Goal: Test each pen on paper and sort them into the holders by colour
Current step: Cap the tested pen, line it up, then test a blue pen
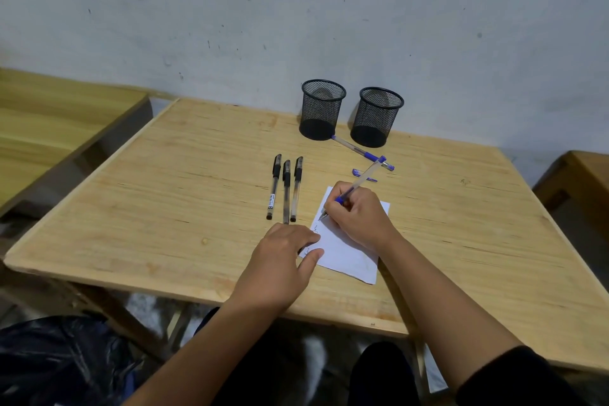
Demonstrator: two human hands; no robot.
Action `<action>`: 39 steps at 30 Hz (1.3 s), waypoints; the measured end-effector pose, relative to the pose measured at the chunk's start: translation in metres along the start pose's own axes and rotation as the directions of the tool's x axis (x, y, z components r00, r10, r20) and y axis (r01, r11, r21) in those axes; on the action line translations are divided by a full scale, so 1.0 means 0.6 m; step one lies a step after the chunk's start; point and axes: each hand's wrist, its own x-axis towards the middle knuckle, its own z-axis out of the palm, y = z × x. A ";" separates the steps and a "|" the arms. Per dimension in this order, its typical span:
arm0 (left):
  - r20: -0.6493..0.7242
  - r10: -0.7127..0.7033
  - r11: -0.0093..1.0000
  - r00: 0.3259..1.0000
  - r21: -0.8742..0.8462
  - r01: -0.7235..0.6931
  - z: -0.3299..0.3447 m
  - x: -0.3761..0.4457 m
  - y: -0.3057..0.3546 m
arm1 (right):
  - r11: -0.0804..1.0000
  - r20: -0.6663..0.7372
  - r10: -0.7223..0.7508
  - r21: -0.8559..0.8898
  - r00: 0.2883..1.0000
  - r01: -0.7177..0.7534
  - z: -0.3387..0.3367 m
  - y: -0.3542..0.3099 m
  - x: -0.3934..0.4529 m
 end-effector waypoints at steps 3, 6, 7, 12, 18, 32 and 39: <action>0.006 -0.007 1.000 1.000 -0.005 0.007 0.001 0.000 -0.001 | 1.000 -0.008 0.000 0.000 1.000 0.000 0.001 -0.001 -0.001; 0.005 -0.011 1.000 1.000 -0.005 0.011 0.000 -0.001 -0.001 | 1.000 -0.016 -0.005 -0.011 1.000 0.005 0.002 -0.001 0.000; 0.006 -0.011 1.000 1.000 -0.004 0.011 0.000 -0.001 -0.001 | 1.000 -0.016 -0.005 -0.013 1.000 0.005 0.002 -0.001 -0.001; 0.014 -0.010 1.000 1.000 0.003 0.010 0.002 0.000 0.000 | 1.000 -0.030 -0.003 -0.001 1.000 0.003 0.002 0.000 -0.002; 0.013 -0.010 1.000 1.000 0.016 0.009 0.000 0.000 0.000 | 1.000 -0.037 -0.010 -0.009 0.999 0.010 0.004 -0.002 -0.001; 0.023 -0.009 1.000 1.000 0.012 0.009 0.001 0.000 -0.002 | 1.000 -0.083 0.019 0.021 0.996 -0.017 0.004 -0.005 -0.005; 0.023 0.002 1.000 1.000 0.016 -0.002 -0.001 -0.001 -0.001 | 1.000 -0.084 0.026 0.009 0.996 -0.025 0.006 -0.011 -0.006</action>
